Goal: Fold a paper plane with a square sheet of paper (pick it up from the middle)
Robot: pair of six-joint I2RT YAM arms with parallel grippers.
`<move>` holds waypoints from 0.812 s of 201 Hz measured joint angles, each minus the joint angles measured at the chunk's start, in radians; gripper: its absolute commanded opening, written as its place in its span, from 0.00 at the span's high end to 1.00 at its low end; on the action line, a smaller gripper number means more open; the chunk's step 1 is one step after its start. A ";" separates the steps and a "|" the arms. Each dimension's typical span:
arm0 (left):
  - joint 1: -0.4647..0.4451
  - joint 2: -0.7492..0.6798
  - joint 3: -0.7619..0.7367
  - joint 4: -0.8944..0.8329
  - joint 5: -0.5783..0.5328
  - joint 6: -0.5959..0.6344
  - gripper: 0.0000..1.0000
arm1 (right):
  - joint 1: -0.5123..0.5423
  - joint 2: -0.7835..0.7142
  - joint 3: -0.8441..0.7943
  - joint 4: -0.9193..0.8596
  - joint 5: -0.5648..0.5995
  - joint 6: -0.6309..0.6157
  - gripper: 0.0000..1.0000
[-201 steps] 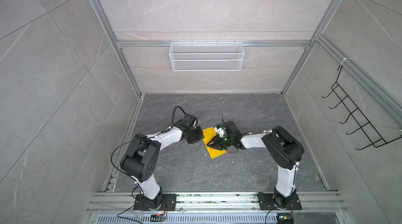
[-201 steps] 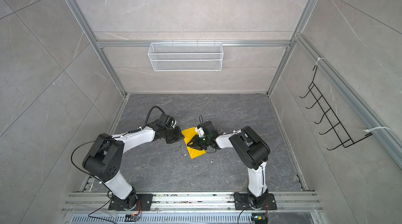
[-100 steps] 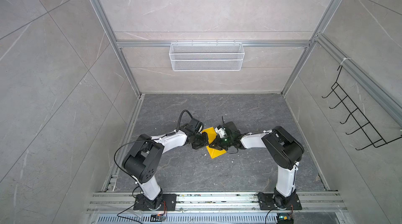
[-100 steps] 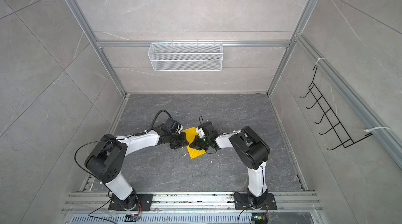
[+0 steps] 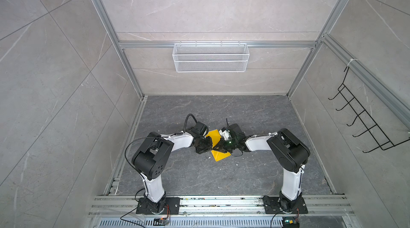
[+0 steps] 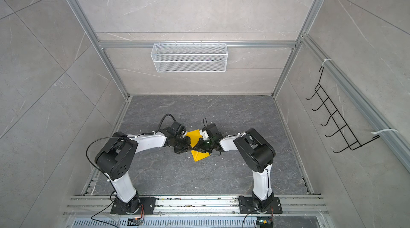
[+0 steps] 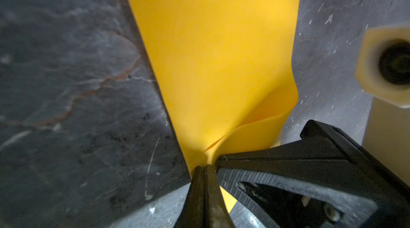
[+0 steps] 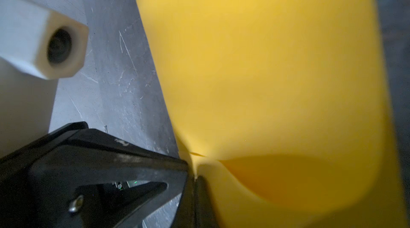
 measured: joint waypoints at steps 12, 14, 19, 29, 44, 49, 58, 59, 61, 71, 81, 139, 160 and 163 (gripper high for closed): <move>0.000 0.002 0.002 -0.002 -0.001 0.000 1.00 | 0.000 -0.001 0.000 -0.002 0.003 0.000 0.96; 0.000 0.002 0.002 -0.002 -0.001 0.000 1.00 | 0.000 -0.002 0.000 -0.002 0.003 0.000 0.96; 0.000 0.003 0.003 -0.003 -0.003 0.000 1.00 | 0.000 -0.003 0.000 -0.003 0.003 0.000 0.96; 0.000 0.005 0.006 -0.007 -0.006 0.000 1.00 | 0.000 -0.005 -0.001 -0.008 0.004 0.000 0.96; 0.000 0.006 0.008 -0.010 -0.010 0.000 1.00 | 0.000 -0.014 -0.005 -0.020 0.004 -0.004 0.95; 0.000 0.007 0.010 -0.011 -0.010 0.000 1.00 | 0.000 -0.019 -0.009 -0.026 0.003 -0.005 0.95; 0.000 0.009 0.012 -0.015 -0.011 0.000 1.00 | 0.000 -0.029 -0.016 -0.035 0.003 -0.007 0.95; 0.000 0.009 0.012 -0.016 -0.011 0.000 1.00 | 0.000 -0.029 -0.016 -0.036 0.003 -0.007 0.95; 0.000 0.009 0.013 -0.016 -0.011 0.000 1.00 | 0.000 -0.031 -0.019 -0.038 0.002 -0.008 0.95; 0.000 0.010 0.013 -0.018 -0.012 0.000 1.00 | 0.000 -0.043 -0.027 -0.049 -0.005 -0.009 0.95; 0.000 0.010 0.013 -0.018 -0.013 0.000 1.00 | 0.000 -0.051 -0.037 -0.054 -0.016 -0.012 0.95; 0.000 0.011 0.018 -0.024 -0.021 -0.001 1.00 | 0.000 -0.074 -0.084 -0.063 -0.076 -0.019 0.94; 0.000 0.012 0.019 -0.026 -0.022 -0.001 1.00 | 0.000 -0.076 -0.092 -0.063 -0.092 -0.022 0.93; 0.000 0.013 0.019 -0.026 -0.022 -0.001 1.00 | 0.000 -0.076 -0.093 -0.064 -0.093 -0.023 0.93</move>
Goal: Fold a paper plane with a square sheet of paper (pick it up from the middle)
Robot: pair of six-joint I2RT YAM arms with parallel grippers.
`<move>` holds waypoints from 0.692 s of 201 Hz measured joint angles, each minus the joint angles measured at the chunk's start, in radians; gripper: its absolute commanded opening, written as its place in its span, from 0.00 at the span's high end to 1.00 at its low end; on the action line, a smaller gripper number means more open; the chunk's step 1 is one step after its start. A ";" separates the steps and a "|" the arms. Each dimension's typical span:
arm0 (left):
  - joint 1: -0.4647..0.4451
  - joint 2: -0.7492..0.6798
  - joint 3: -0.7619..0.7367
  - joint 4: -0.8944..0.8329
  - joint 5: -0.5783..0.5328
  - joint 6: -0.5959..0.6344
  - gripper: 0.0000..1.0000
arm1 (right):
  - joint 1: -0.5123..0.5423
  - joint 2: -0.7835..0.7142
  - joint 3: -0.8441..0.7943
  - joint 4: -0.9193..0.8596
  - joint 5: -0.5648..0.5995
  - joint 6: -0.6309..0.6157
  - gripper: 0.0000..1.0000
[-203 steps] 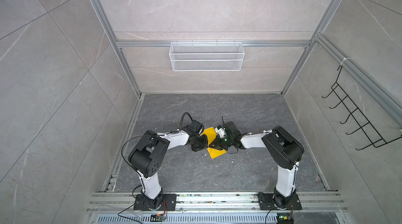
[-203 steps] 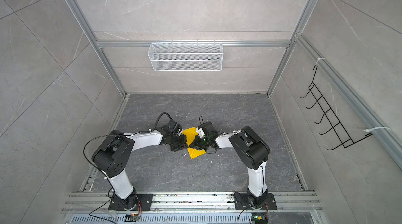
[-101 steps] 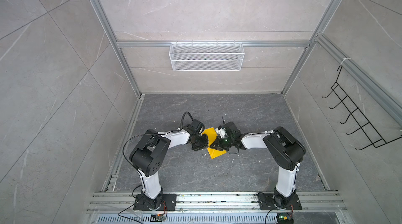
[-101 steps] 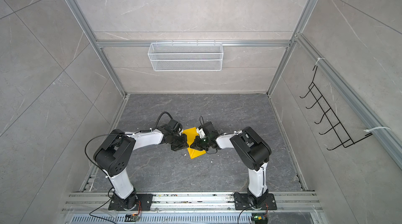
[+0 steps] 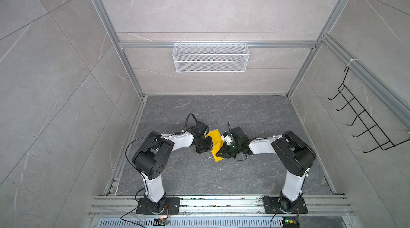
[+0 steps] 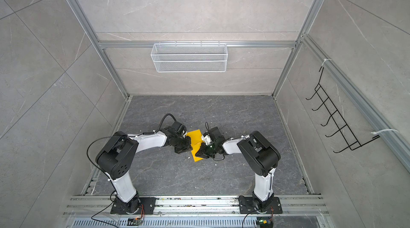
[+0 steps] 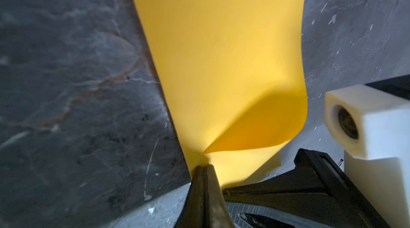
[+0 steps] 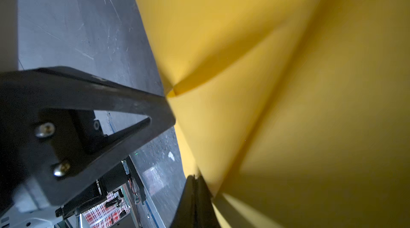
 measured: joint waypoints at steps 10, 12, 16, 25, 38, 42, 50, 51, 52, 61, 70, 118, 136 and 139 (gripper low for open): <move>0.000 0.000 0.000 0.000 0.000 0.000 1.00 | 0.000 0.000 0.000 -0.003 -0.003 -0.002 0.93; 0.000 0.000 0.000 -0.001 0.000 0.000 1.00 | 0.000 0.000 -0.001 -0.003 -0.004 -0.003 0.93; 0.000 0.000 0.001 -0.001 0.000 0.000 1.00 | 0.000 -0.001 -0.001 -0.003 -0.006 -0.003 0.93; 0.000 0.000 0.001 -0.002 -0.001 0.000 1.00 | 0.002 0.000 -0.004 -0.003 -0.009 -0.003 0.93; 0.000 0.000 0.002 -0.002 -0.002 0.000 1.00 | 0.003 -0.001 -0.009 -0.002 -0.016 -0.004 0.93; 0.000 0.000 0.002 -0.003 -0.003 0.000 1.00 | 0.003 -0.002 -0.010 -0.002 -0.017 -0.004 0.93; 0.000 0.000 0.002 -0.003 -0.003 0.000 1.00 | 0.003 -0.005 -0.014 -0.002 -0.019 -0.007 0.93; 0.000 0.000 0.002 -0.003 -0.003 0.000 1.00 | 0.003 -0.005 -0.015 -0.002 -0.019 -0.008 0.93; 0.000 0.000 0.002 -0.003 -0.004 0.000 1.00 | 0.004 -0.005 -0.016 -0.001 -0.019 -0.007 0.93; 0.000 0.000 0.003 -0.005 -0.005 0.000 1.00 | 0.004 -0.009 -0.022 -0.002 -0.021 -0.011 0.93; 0.000 0.000 0.004 -0.006 -0.006 0.000 1.00 | 0.004 -0.014 -0.026 -0.003 -0.021 -0.019 0.93; 0.000 0.005 0.014 -0.020 -0.006 0.000 1.00 | 0.000 -0.087 -0.014 -0.068 0.002 -0.066 0.92; 0.000 0.005 0.014 -0.021 -0.006 0.000 1.00 | -0.010 -0.090 0.042 -0.084 0.014 -0.084 0.92; 0.000 0.005 0.014 -0.021 -0.006 0.000 1.00 | -0.012 -0.087 0.052 -0.086 0.015 -0.088 0.92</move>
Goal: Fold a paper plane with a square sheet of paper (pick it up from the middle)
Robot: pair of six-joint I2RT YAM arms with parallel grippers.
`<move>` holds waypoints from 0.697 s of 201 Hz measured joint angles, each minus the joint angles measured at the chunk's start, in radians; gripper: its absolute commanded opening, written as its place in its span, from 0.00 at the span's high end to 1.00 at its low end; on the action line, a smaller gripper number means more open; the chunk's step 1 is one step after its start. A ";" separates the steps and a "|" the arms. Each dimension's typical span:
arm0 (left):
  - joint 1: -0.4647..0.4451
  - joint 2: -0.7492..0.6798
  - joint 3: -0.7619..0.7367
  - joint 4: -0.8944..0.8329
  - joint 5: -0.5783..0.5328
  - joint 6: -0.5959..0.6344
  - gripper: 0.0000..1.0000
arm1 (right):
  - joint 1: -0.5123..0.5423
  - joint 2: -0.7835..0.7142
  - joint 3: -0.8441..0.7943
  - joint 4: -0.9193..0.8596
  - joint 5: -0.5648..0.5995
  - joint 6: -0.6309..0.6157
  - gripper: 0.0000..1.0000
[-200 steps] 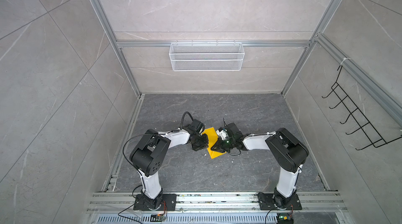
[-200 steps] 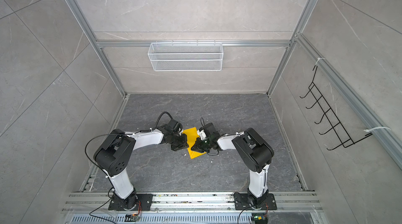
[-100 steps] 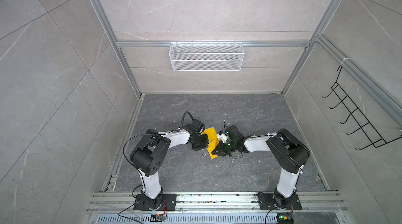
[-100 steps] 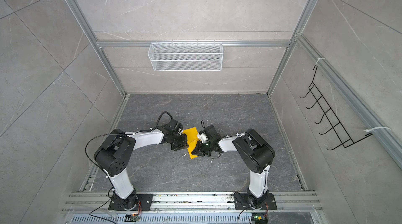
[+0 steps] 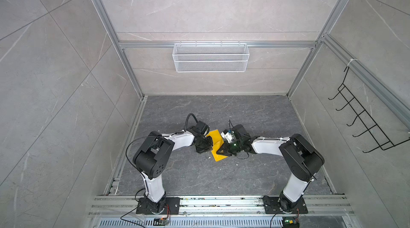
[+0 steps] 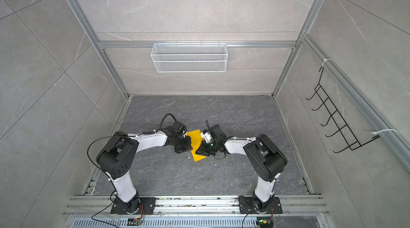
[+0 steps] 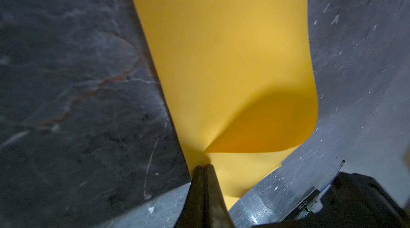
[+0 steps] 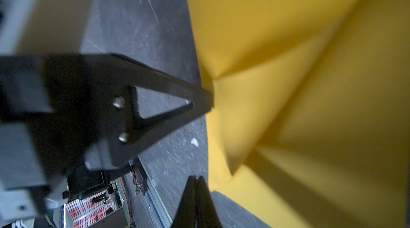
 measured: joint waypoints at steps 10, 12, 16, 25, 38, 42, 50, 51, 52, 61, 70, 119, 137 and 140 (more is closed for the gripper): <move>0.000 0.000 0.000 0.000 0.000 0.000 1.00 | -0.004 0.011 0.031 0.001 0.006 -0.008 0.92; 0.000 0.000 0.000 0.000 0.000 0.000 1.00 | -0.005 0.014 0.037 0.001 0.007 -0.010 0.92; 0.000 0.000 0.000 0.000 0.000 0.000 1.00 | -0.006 0.021 0.048 0.001 0.008 -0.013 0.92; 0.000 0.000 0.000 0.000 0.000 0.000 1.00 | -0.008 0.039 0.069 0.001 0.015 -0.020 0.92; 0.000 0.000 0.000 0.000 0.000 0.000 1.00 | -0.012 0.067 0.088 0.000 0.021 -0.025 0.92; 0.000 0.000 0.000 0.000 0.000 0.000 1.00 | -0.013 0.074 0.091 0.000 0.022 -0.027 0.92; 0.000 0.000 0.000 0.000 0.000 0.000 1.00 | -0.015 0.089 0.095 -0.001 0.027 -0.029 0.92; 0.000 0.000 0.000 0.000 0.000 0.000 1.00 | -0.015 0.090 0.095 -0.001 0.029 -0.029 0.92; 0.000 0.000 0.000 0.000 0.000 0.000 1.00 | -0.016 0.092 0.095 -0.001 0.029 -0.029 0.92; 0.000 0.000 0.000 0.000 0.000 0.000 1.00 | -0.020 0.103 0.095 -0.005 0.034 -0.032 0.92; 0.000 0.000 0.000 0.000 0.000 0.000 1.00 | -0.025 0.113 0.095 -0.010 0.038 -0.033 0.93; 0.000 0.000 0.000 -0.001 0.000 0.001 1.00 | -0.063 0.128 0.051 0.000 0.046 -0.036 0.93; 0.000 0.000 0.000 -0.001 0.000 0.001 1.00 | -0.077 0.126 0.026 0.033 0.029 -0.039 0.93; 0.000 0.000 0.000 -0.001 0.000 0.001 1.00 | -0.079 0.124 0.022 0.037 0.026 -0.040 0.93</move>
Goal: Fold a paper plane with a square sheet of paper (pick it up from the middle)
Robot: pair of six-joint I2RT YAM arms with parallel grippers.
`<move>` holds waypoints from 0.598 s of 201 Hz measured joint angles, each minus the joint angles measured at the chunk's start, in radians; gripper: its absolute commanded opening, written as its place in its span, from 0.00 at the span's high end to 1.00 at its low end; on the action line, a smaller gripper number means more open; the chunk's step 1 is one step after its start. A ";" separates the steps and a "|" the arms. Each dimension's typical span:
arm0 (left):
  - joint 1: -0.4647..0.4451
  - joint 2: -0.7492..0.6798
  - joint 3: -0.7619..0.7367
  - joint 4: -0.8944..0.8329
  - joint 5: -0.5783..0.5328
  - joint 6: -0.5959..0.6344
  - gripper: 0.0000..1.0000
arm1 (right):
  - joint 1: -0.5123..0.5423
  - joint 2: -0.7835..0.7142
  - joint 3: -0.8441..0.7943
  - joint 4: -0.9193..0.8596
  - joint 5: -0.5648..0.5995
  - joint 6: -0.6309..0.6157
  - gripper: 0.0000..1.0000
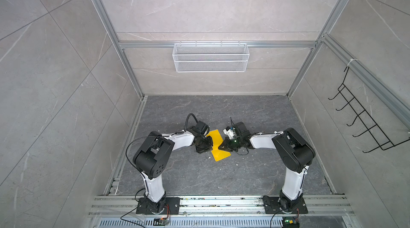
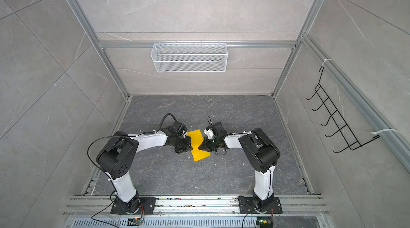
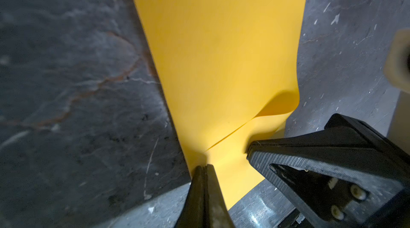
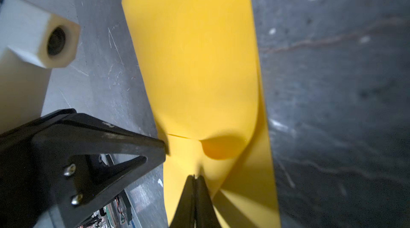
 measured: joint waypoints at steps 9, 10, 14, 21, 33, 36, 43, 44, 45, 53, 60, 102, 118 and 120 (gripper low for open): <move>0.000 0.000 0.000 0.000 0.000 0.000 1.00 | -0.006 -0.006 -0.014 0.011 -0.005 -0.005 0.93; 0.000 0.000 0.000 0.000 0.000 0.000 1.00 | -0.007 -0.006 -0.015 0.012 -0.005 -0.005 0.93; 0.000 0.000 0.000 0.000 0.000 0.000 1.00 | -0.010 -0.010 -0.021 0.014 -0.006 -0.007 0.93; 0.000 0.000 0.000 0.000 0.000 0.000 1.00 | -0.015 -0.019 -0.031 0.014 -0.006 -0.011 0.93; 0.000 0.000 0.002 -0.002 0.000 0.000 1.00 | -0.025 -0.037 -0.045 0.006 -0.004 -0.018 0.93; 0.000 0.001 0.002 -0.003 0.000 0.001 1.00 | -0.027 -0.041 -0.048 0.003 -0.002 -0.020 0.93; 0.000 0.001 0.003 -0.004 0.000 0.001 1.00 | -0.032 -0.052 -0.052 -0.011 0.005 -0.027 0.92; 0.000 0.001 0.003 -0.005 0.000 0.001 1.00 | -0.033 -0.053 -0.052 -0.013 0.006 -0.027 0.92; 0.000 0.001 0.003 -0.005 0.000 0.001 1.00 | -0.033 -0.054 -0.053 -0.014 0.006 -0.027 0.92; 0.000 0.001 0.004 -0.006 0.000 0.003 1.00 | -0.038 -0.065 -0.053 -0.027 0.011 -0.032 0.92; 0.000 0.001 0.005 -0.007 -0.001 0.004 1.00 | -0.040 -0.074 -0.052 -0.032 0.011 -0.034 0.92; -0.001 0.003 0.008 -0.012 -0.002 0.005 1.00 | -0.028 -0.086 -0.002 -0.044 -0.007 -0.034 0.92; -0.001 0.003 0.010 -0.014 -0.002 0.005 1.00 | -0.025 -0.069 0.037 -0.043 -0.015 -0.034 0.92; -0.001 0.003 0.010 -0.014 -0.002 0.005 1.00 | -0.025 -0.065 0.042 -0.043 -0.016 -0.034 0.92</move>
